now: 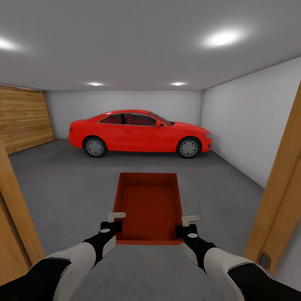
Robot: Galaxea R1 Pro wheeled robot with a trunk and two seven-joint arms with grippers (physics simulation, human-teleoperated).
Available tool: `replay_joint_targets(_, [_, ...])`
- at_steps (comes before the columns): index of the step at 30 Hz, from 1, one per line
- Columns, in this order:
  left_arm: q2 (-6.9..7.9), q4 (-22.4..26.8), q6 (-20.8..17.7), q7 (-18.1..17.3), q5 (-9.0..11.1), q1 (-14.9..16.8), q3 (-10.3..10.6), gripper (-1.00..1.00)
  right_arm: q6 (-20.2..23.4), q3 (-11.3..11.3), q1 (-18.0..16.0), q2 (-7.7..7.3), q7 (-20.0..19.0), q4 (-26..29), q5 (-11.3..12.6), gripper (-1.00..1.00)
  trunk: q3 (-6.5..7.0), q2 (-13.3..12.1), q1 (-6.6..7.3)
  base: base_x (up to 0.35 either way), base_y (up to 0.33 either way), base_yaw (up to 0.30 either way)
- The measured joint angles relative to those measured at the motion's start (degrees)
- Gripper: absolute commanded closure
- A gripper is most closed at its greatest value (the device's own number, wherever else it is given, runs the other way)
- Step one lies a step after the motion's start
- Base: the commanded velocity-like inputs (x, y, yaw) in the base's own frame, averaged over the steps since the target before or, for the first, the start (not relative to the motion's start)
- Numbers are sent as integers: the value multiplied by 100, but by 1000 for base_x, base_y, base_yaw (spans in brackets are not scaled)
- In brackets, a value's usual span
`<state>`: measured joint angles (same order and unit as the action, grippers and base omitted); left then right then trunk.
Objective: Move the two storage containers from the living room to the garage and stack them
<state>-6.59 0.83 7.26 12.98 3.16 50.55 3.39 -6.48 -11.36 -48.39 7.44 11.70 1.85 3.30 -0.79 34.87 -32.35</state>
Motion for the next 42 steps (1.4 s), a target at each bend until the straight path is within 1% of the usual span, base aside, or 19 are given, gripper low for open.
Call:
replay_joint_targets(5, [10,10,-10,-16,-3,0,3,100,-3,-2,0,6,4,-1,7,100,0,0,0,0,0,96])
replay_joint_targets(21, [7,-11,9,-13,-7,0,-11,100,1,-9,1,3,-1,0,2,100,0,1,1,11,0,2])
replay_joint_targets(42, [7,-5,3,-12,-5,0,-6,100,0,-3,1,3,0,0,1,100,0,1,3,302,0,0])
